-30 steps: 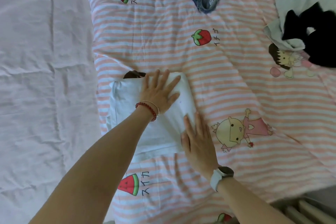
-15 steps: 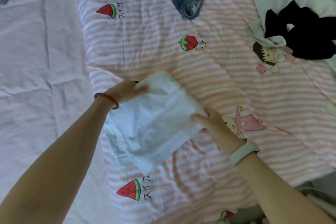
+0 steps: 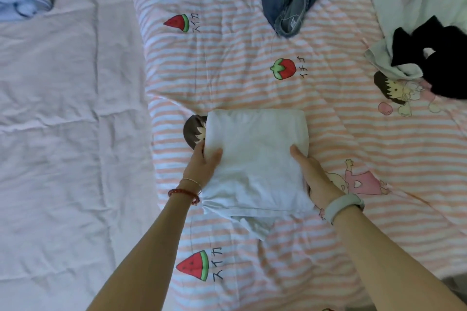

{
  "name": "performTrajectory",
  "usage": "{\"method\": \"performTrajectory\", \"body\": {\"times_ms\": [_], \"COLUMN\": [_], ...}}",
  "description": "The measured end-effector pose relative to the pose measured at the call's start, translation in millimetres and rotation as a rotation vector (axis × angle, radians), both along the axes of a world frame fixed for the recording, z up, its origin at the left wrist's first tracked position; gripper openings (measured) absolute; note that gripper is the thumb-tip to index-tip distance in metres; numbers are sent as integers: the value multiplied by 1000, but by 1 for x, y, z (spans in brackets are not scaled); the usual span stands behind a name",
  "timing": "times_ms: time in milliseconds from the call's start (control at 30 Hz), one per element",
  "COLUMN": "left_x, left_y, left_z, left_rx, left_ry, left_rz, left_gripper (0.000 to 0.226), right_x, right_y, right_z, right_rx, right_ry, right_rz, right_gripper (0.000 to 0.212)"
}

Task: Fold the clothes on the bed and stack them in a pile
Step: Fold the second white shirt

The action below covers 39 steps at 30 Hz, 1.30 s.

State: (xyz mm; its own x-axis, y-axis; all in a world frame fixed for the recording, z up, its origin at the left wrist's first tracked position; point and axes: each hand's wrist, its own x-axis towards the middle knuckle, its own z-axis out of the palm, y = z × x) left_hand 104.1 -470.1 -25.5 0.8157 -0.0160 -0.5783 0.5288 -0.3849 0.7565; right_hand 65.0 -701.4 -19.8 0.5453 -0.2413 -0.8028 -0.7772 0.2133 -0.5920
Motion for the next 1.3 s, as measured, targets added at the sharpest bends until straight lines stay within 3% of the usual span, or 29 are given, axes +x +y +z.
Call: {"method": "performTrajectory", "body": {"times_ms": [100, 167, 267, 367, 600, 733, 900, 1167, 1300], "left_x": [-15, -32, -78, -142, -297, -355, -419, -517, -557], "left_y": [-8, -7, 5, 17, 45, 75, 161, 369, 456], "left_z": [12, 26, 57, 83, 113, 125, 134, 174, 188], "left_rx": [-15, -21, 40, 133, 242, 255, 279, 383, 398], "left_ry": [-45, -69, -132, -169, -147, -172, -166, -198, -216], "left_rz": [147, 206, 293, 400, 769, 919, 1148, 1339, 1465], "left_gripper": [30, 24, 23, 27, 13, 4, 5, 30, 26], "right_x": [-3, -18, -59, -106, -198, -231, -258, -324, -351], "right_y": [12, 21, 37, 56, 103, 144, 246, 481, 588], "right_z": [17, 31, 54, 77, 102, 114, 124, 155, 171], "right_rx": [39, -46, -261, -259, -165, -126, -100, -10, 37], "right_ry": [-77, -171, -328, -430, -413, -412, -489, -548, -623], "right_rz": [-27, -21, 118, 244, 593, 772, 1012, 1215, 1296], "right_gripper": [26, 23, 35, 35, 21, 26, 9, 12, 14]}}
